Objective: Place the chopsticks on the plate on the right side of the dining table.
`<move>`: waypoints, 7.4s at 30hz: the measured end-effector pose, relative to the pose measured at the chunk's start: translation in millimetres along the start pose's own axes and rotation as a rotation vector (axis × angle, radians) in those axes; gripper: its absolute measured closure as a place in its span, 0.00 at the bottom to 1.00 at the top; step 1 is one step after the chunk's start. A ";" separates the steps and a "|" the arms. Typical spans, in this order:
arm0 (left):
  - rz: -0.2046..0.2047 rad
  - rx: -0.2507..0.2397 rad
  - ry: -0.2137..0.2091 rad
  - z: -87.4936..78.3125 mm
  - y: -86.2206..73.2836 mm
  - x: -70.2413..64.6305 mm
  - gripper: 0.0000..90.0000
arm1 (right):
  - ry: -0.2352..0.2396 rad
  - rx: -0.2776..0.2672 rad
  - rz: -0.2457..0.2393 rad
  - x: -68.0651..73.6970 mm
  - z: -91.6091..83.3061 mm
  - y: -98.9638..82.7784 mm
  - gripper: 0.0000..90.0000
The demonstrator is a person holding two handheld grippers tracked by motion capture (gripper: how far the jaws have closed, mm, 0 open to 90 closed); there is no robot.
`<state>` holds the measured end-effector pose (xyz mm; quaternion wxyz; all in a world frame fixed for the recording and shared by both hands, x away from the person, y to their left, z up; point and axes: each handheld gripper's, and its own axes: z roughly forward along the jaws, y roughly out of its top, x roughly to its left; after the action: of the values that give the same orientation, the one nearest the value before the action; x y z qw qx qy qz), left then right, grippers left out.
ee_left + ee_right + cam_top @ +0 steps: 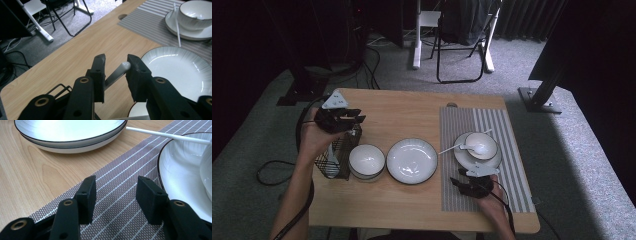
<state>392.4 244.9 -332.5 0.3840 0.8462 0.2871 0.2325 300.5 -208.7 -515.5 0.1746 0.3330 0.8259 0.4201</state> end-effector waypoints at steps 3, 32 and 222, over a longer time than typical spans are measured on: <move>-0.004 0.010 0.002 2.5 -1.4 1.8 0.76 | 0.000 -0.001 0.001 -0.2 0.0 0.0 0.56; -0.075 0.020 0.009 16.9 -2.6 17.7 0.76 | -0.001 -0.002 0.004 -0.7 0.1 -0.1 0.56; 0.124 -0.136 -0.053 40.3 82.3 -77.0 0.94 | -0.003 0.003 -0.001 -0.1 0.6 -0.5 0.55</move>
<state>386.5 128.5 -305.4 0.4329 0.8402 0.2075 0.2521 300.8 -208.7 -516.3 0.1759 0.3334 0.8263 0.4184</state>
